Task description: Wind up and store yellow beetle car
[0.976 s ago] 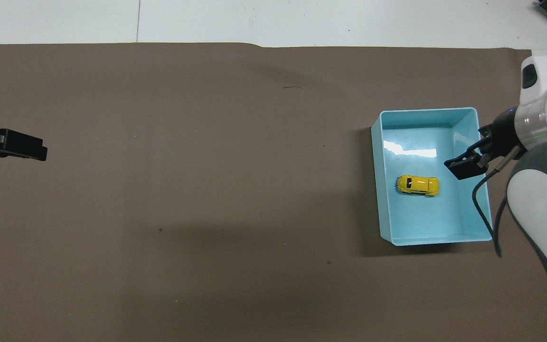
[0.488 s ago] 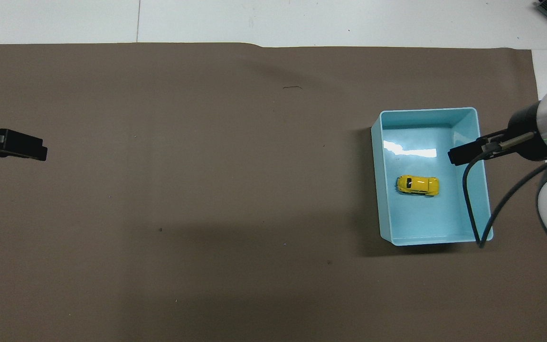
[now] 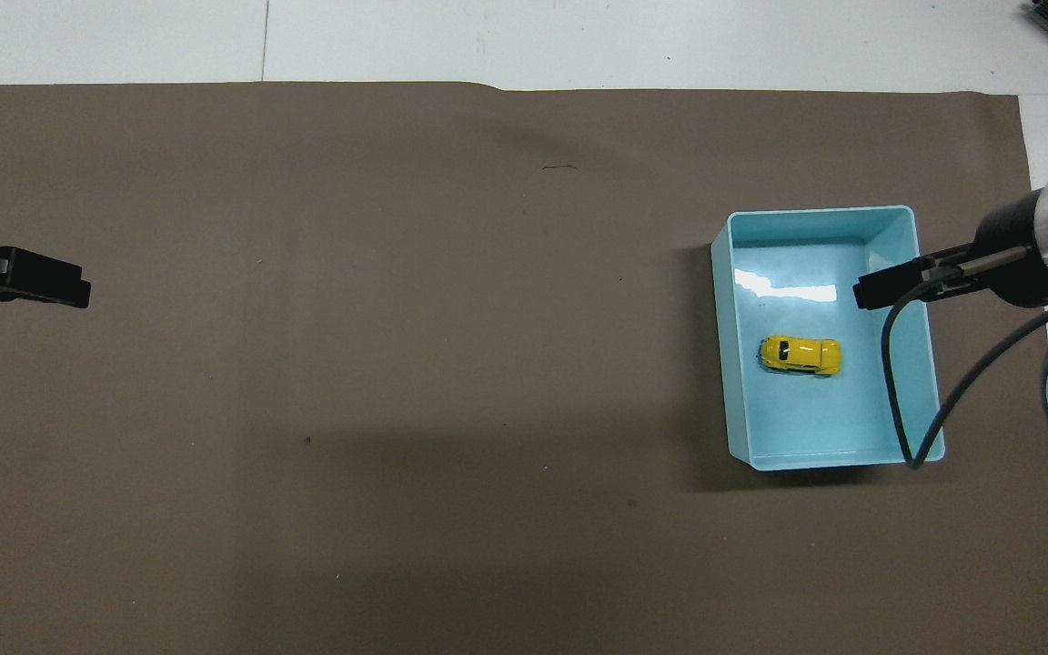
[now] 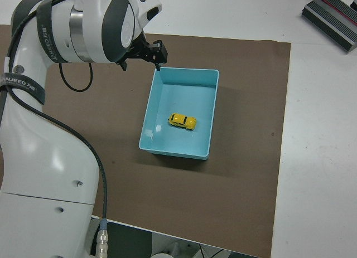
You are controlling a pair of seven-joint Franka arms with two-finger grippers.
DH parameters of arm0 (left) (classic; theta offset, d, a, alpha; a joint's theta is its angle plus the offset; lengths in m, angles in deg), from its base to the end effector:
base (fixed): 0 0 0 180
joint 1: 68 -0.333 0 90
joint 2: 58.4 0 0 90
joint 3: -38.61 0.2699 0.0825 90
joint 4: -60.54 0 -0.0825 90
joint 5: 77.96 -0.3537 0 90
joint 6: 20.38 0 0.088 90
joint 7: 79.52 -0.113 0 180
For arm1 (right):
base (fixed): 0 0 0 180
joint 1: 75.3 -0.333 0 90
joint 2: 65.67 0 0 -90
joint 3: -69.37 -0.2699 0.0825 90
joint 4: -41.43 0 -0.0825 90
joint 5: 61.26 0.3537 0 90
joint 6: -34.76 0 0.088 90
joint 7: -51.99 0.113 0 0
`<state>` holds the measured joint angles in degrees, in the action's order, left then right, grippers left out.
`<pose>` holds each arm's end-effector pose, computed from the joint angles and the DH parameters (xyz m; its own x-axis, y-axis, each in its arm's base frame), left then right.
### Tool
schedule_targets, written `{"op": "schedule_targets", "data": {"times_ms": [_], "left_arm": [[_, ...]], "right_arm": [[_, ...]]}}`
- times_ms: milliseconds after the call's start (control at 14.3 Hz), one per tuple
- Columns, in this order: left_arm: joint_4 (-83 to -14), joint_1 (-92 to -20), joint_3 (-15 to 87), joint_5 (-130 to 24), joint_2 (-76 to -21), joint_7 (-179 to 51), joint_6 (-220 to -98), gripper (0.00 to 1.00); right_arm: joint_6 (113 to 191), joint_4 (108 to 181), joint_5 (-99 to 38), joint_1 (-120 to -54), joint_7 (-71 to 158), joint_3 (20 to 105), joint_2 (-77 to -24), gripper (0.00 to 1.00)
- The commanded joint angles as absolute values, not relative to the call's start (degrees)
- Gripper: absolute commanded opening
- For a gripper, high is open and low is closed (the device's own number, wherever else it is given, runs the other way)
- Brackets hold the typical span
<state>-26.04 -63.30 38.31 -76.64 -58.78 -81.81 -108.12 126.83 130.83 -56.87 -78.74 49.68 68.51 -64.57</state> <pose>0.5170 -0.0479 0.5986 0.9914 -0.1277 0.0278 -0.1284 -0.9915 0.0219 0.5310 0.0483 0.5705 0.9932 0.1122 0.0304 0.1142 -0.9906 -0.0757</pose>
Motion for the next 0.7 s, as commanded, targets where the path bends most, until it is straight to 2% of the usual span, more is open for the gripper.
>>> {"op": "schedule_targets", "data": {"times_ms": [0,627], "left_arm": [[-26.7,-64.0,37.9,-76.5,-59.6,-81.5,-107.5,1.0],[-26.7,-64.0,37.9,-76.5,-59.6,-81.4,-107.5,1.0]], "right_arm": [[125.0,130.3,-56.7,-78.5,51.1,68.8,-65.2,1.0],[124.4,130.4,-58.5,-77.8,54.4,68.9,-66.1,1.0]]}}
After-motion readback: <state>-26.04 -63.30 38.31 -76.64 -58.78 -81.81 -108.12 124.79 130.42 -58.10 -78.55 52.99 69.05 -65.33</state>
